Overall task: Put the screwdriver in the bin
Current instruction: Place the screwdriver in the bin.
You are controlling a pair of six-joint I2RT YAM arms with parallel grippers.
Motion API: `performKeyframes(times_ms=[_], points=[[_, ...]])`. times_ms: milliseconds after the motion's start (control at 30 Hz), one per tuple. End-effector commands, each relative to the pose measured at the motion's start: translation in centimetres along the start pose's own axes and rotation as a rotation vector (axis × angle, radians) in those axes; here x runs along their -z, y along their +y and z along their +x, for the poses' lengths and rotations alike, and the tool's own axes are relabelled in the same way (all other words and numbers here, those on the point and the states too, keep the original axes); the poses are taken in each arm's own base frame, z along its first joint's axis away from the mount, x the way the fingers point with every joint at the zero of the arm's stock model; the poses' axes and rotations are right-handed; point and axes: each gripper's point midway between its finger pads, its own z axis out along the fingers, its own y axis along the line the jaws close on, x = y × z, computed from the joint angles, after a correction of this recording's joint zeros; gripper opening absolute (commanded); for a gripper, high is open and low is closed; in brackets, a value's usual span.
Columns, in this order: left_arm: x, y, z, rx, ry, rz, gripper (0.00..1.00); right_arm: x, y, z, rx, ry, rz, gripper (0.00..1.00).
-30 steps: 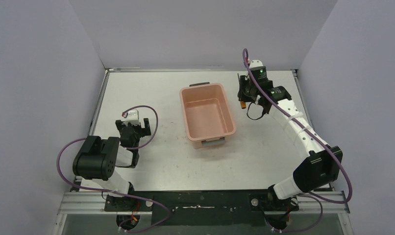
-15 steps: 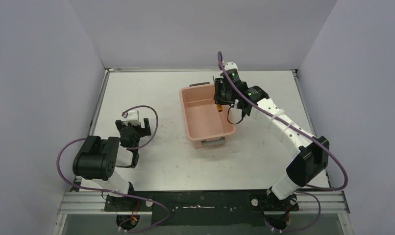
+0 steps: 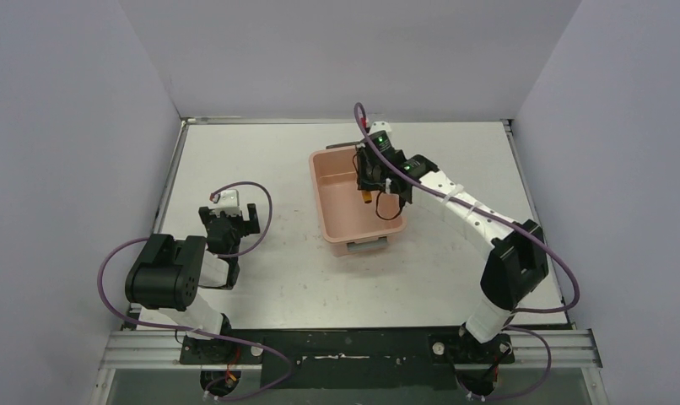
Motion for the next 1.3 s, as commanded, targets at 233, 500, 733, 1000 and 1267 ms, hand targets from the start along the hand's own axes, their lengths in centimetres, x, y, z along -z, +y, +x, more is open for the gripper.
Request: performKeyframes(times_ms=[233,500,733,1000,1267], points=[[-0.7,-0.3,-2.5,0.024,-0.081,0.002,0.97,-6.0,0.1,5.2,0.031,0.099,0.045,0.07],[-0.7,-0.3,-2.4,0.025,-0.080,0.002,0.97,-10.1,-0.3,10.0,0.058,0.209,0.061,0.10],[-0.7,-0.3,-2.5,0.025,-0.081,0.002,0.97,-11.2,-0.3,11.5,0.074,0.242,0.064,0.19],[-0.7,-0.3,-2.5,0.025,-0.082,0.002,0.97,-10.5,0.1,10.7,0.073,0.227,0.057,0.44],[-0.7,-0.3,-2.5,0.025,-0.082,0.002,0.97,-8.1,1.3,7.5,0.073,0.162,0.045,0.60]])
